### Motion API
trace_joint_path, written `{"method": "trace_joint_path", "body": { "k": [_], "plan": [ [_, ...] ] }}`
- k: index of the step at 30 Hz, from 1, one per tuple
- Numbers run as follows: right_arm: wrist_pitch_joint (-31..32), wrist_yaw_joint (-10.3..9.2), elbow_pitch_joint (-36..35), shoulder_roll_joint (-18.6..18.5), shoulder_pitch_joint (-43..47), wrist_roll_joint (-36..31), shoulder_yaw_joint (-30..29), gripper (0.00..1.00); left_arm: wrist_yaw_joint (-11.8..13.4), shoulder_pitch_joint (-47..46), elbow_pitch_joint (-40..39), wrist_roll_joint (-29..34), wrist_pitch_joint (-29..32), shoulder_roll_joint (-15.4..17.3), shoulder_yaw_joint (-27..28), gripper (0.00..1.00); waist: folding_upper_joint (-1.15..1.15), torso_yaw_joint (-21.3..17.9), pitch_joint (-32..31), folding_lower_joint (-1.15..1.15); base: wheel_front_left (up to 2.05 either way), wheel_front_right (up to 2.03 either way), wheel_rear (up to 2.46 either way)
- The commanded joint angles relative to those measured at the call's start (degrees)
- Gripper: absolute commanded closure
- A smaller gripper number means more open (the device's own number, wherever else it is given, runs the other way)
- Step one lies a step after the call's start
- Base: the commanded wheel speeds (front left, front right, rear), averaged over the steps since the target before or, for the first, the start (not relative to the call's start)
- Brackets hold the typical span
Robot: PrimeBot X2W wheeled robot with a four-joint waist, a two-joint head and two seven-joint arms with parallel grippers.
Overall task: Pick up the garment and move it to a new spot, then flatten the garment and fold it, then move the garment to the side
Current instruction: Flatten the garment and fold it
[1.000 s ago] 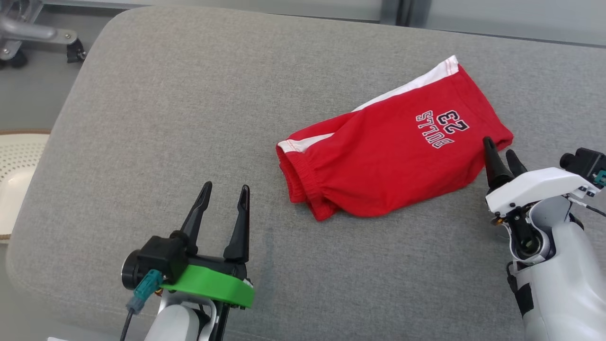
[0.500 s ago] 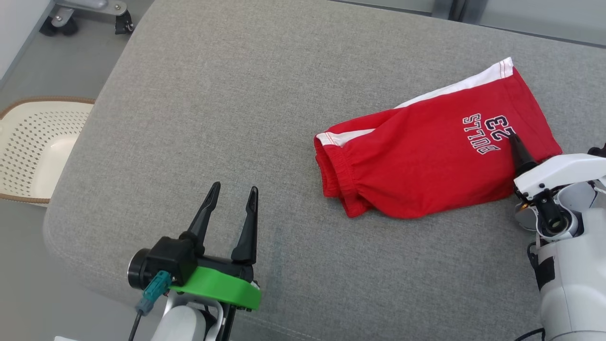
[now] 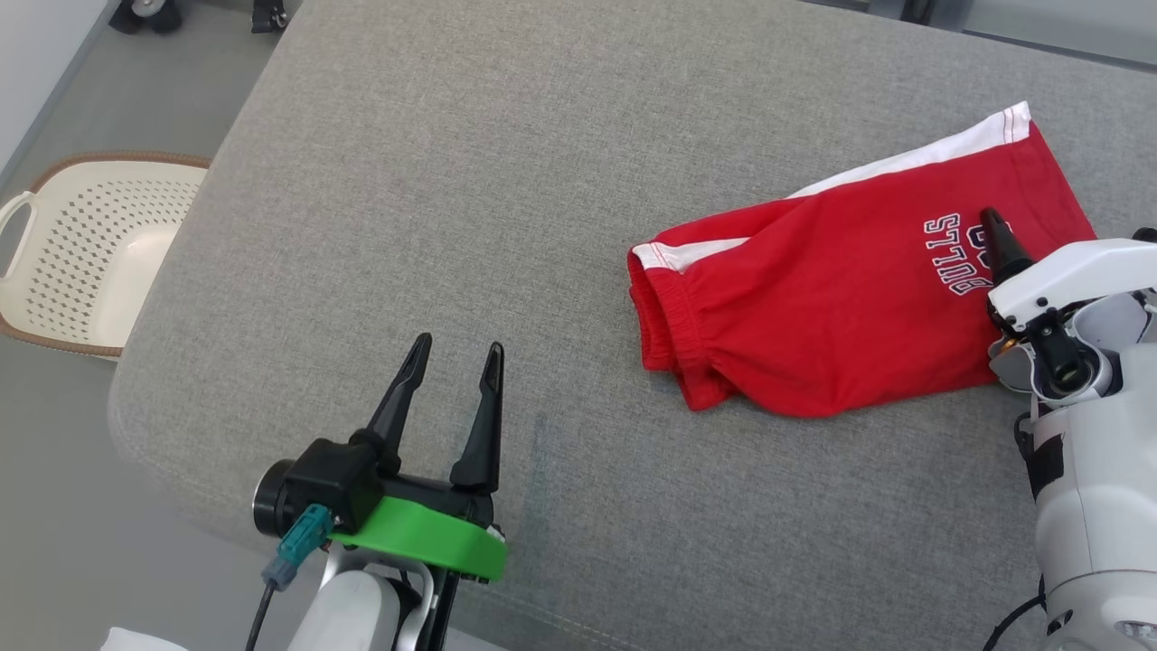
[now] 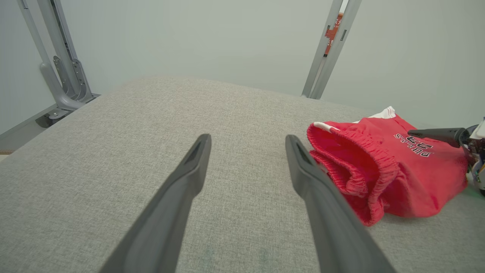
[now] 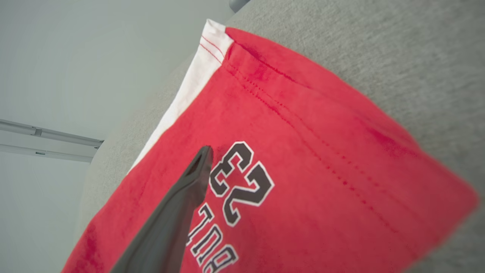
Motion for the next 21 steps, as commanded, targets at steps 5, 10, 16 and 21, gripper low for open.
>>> {"method": "trace_joint_path", "body": {
  "k": [5,10,16,21],
  "plan": [
    [-0.9,-0.12,3.1,1.3,0.2,-0.8,-0.4,1.0,0.1,-0.3,0.6,-0.4,0.0,0.1,-0.1,0.0,0.0,0.3,-0.2,0.0,0.0,0.0,0.0],
    [-4.7,-0.12,2.8,0.9,1.3,0.3,-1.2,1.0,0.3,-0.3,1.1,-0.3,0.0,0.1,0.3,0.0,0.0,-0.6,-1.2,0.0,0.0,0.0,0.0],
    [-8.4,-0.13,2.1,0.2,2.7,2.2,-2.7,1.0,0.0,0.8,1.5,0.8,0.0,0.1,1.3,0.0,0.0,-2.9,-3.5,0.0,0.0,0.0,0.0],
    [-11.6,-0.12,-0.1,0.5,5.7,3.0,-3.9,1.0,-0.4,1.2,1.4,1.7,0.0,0.1,2.8,0.0,0.0,-5.4,-5.2,0.0,0.0,0.0,0.0]
  ]
}}
